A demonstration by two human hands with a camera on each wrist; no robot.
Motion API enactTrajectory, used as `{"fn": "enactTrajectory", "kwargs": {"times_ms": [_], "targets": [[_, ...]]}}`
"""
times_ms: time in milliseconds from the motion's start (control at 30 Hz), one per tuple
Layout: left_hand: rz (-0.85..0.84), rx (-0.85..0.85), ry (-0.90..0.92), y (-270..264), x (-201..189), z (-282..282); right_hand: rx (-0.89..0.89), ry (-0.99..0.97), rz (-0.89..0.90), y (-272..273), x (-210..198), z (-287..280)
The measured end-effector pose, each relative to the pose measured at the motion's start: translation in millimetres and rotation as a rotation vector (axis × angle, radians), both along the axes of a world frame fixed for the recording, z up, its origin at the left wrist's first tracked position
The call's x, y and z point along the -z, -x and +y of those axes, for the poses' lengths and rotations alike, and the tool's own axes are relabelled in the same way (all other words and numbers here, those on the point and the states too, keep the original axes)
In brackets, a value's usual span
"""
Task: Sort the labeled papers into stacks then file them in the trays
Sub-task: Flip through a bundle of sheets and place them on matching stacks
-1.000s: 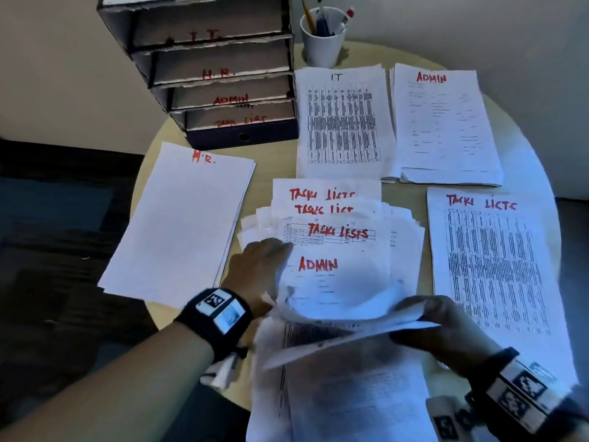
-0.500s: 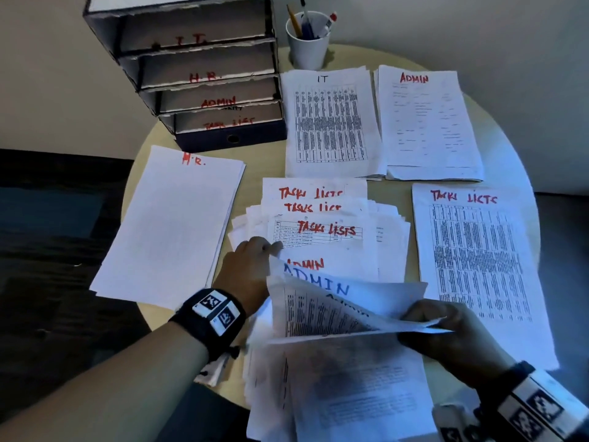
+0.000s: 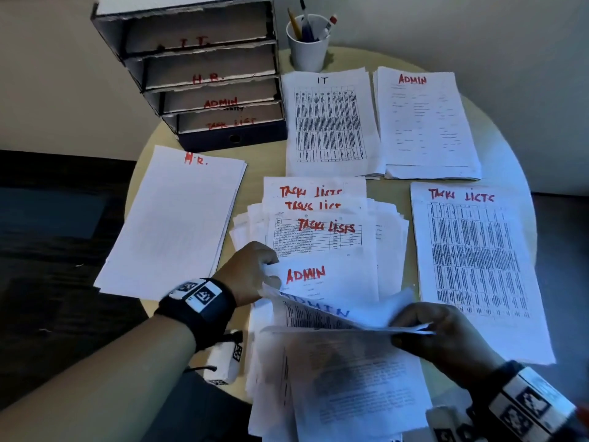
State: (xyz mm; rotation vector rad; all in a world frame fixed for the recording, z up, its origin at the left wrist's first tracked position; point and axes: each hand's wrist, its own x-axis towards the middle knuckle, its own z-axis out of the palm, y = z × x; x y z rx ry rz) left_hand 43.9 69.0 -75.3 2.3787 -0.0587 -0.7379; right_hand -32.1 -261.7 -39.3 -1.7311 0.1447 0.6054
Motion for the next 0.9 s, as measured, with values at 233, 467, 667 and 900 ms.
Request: {"fn": "enactTrajectory", "kwargs": {"times_ms": [233,467,667,900], "targets": [[-0.081,-0.179,0.016,-6.9,-19.7,3.0,0.033,-0.072,-0.064,5.1,-4.0,-3.5],[-0.374,-0.060,0.195,-9.2,-11.2,6.3,-0.098,0.146,-0.333,-5.9,2.6,-0.4],[-0.224,-0.244,0.434,15.2,3.0,7.0,-0.080,0.207,-0.369,-8.9,13.1,5.8],[-0.120,-0.505,0.413,1.7,9.3,6.1,0.109,0.407,-0.253,-34.7,27.8,20.8]]}}
